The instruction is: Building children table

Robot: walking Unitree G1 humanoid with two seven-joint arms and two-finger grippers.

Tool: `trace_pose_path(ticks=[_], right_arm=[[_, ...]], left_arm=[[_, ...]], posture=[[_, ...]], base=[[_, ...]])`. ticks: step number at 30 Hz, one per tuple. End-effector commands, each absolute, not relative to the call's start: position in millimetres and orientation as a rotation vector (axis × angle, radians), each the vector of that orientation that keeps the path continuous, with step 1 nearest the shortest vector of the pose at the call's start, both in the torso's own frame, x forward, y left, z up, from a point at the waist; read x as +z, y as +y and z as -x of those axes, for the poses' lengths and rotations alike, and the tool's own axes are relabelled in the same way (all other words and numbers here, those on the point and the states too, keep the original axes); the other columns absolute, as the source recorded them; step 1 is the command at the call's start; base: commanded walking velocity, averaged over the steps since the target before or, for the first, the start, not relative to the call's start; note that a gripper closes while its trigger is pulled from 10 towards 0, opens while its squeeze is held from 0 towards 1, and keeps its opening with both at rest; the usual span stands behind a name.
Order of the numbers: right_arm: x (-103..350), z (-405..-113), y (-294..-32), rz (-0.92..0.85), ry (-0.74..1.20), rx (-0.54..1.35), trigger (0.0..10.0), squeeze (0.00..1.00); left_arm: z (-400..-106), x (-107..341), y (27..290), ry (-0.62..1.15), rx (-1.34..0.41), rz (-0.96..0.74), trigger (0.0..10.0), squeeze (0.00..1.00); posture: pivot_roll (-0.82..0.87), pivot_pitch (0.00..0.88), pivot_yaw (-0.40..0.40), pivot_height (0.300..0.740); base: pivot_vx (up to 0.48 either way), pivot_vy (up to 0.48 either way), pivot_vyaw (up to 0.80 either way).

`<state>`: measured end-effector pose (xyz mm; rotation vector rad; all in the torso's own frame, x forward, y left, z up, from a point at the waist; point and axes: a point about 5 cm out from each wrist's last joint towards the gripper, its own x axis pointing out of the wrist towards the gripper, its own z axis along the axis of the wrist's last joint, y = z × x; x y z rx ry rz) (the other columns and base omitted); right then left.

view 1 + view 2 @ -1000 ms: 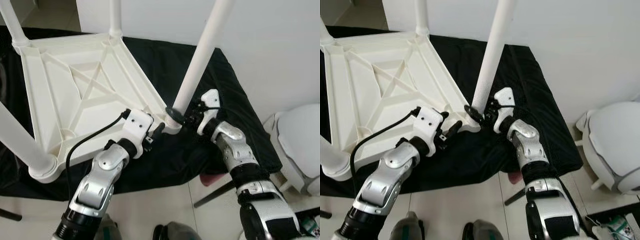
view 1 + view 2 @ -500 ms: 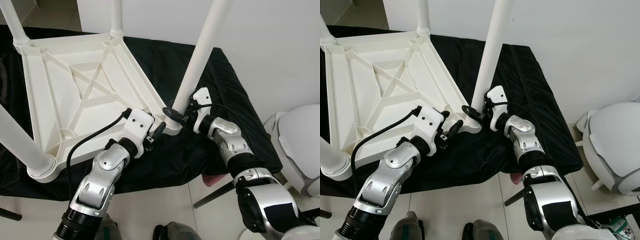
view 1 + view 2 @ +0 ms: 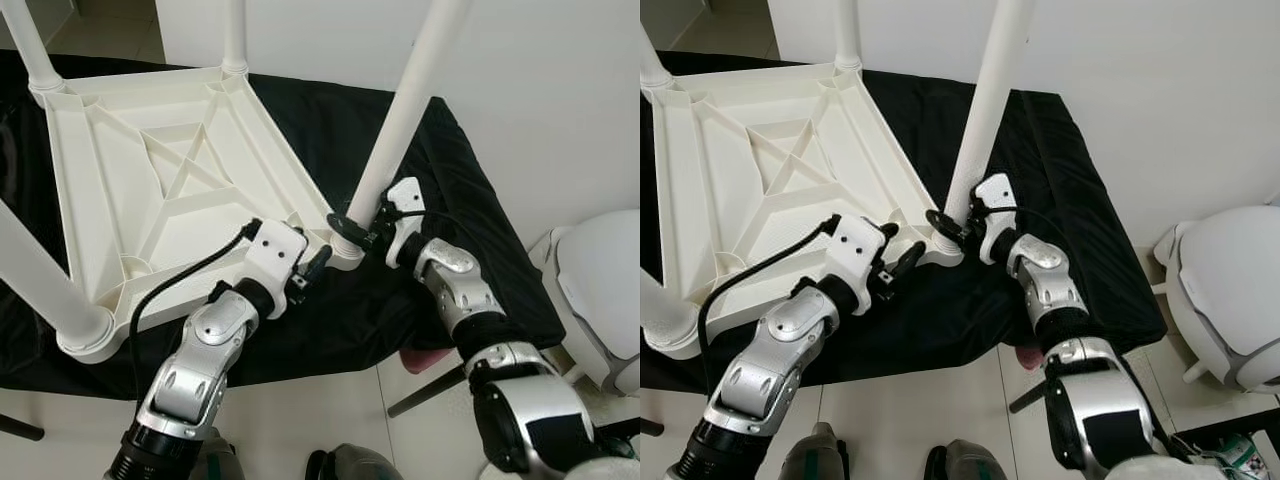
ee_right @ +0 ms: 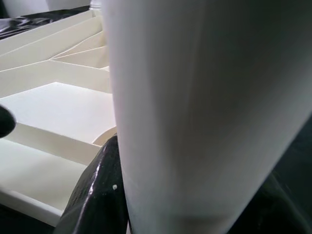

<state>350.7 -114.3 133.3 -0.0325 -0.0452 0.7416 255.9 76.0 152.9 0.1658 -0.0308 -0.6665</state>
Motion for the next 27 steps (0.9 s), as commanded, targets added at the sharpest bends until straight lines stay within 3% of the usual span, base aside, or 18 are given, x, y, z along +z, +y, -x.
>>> trace_pose_path(ticks=[1,14,17,25,26,27], right_arm=[[130.1,-349.7,-118.5,0.042,-0.031,0.678,10.0,0.00],[131.6,-340.2,-94.6,-0.053,-0.031,0.349,10.0,0.00],[130.9,-334.5,-78.5,-0.101,-0.017,0.267,10.0,0.00],[134.9,-334.6,-86.7,-0.101,-0.009,0.239,10.0,0.00],[137.3,-334.3,-89.0,-0.119,-0.015,0.249,10.0,1.00],[139.6,-333.9,-90.3,-0.130,-0.021,0.264,10.0,1.00]], left_arm=[[-254.3,153.2,71.1,-0.031,-0.689,-0.169,10.0,0.00],[-255.6,153.1,68.7,-0.029,-0.701,-0.164,10.0,0.00],[-255.0,153.8,68.9,-0.033,-0.695,-0.163,10.0,0.00],[-254.7,153.8,72.0,-0.032,-0.686,-0.168,10.0,0.00],[-255.0,153.8,72.1,-0.032,-0.685,-0.168,10.0,0.00],[-255.2,153.9,72.0,-0.032,-0.684,-0.168,10.0,0.00]], posture=[[0.00,0.013,-0.118,0.740],[-0.01,0.016,-0.123,0.740],[0.01,0.015,-0.127,0.740],[0.01,0.012,-0.131,0.740],[0.01,0.011,-0.132,0.740],[0.01,0.011,-0.132,0.740]], base=[[0.000,0.000,0.00],[0.000,0.000,0.00],[0.000,0.000,0.00],[0.000,0.000,0.00],[0.000,0.000,0.00],[0.000,0.000,0.00]])
